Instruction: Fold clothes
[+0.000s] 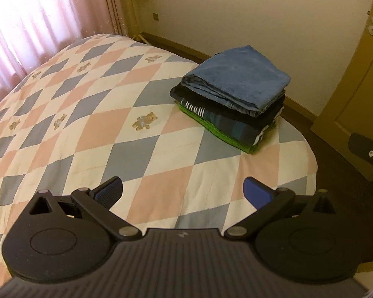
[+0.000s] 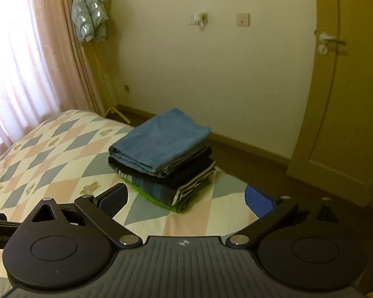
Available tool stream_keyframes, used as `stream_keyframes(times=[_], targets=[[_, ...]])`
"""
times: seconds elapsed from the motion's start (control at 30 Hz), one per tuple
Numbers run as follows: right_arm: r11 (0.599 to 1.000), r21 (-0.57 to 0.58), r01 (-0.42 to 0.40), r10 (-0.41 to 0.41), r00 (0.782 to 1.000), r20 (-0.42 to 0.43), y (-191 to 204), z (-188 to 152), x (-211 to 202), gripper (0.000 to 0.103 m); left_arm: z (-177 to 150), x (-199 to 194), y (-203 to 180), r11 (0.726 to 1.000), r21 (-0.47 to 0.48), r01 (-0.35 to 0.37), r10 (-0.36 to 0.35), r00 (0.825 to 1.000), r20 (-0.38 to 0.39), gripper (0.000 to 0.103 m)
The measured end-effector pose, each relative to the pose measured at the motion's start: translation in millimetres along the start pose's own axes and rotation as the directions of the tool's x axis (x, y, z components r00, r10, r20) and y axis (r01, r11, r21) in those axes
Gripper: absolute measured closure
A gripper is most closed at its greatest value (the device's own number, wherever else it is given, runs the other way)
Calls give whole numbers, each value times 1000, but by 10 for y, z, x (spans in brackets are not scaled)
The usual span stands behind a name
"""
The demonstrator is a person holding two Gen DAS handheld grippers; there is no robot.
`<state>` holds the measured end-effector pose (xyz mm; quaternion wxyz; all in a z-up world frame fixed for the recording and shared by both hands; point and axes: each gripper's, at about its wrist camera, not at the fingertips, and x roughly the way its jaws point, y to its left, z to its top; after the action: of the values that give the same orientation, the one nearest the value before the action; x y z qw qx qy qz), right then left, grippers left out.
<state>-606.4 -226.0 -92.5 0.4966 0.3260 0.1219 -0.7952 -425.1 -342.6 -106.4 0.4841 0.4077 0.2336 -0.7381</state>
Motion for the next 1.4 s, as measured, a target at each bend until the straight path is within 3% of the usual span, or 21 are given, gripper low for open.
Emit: stream_keyframes(times=[0.3, 0.87, 1.4], targets=[[998, 25, -56, 60, 977, -204, -177, 271, 600, 0, 364, 268, -207, 1000, 18, -13, 14, 1000, -24, 1], [993, -77, -91, 60, 938, -342, -458, 628, 1301, 0, 896, 742, -712, 998, -9, -67, 66, 995, -75, 1], [979, -125, -160, 100, 916, -388, -719, 949, 1746, 0, 1096, 883, -1012, 990, -55, -129, 124, 989, -82, 1]])
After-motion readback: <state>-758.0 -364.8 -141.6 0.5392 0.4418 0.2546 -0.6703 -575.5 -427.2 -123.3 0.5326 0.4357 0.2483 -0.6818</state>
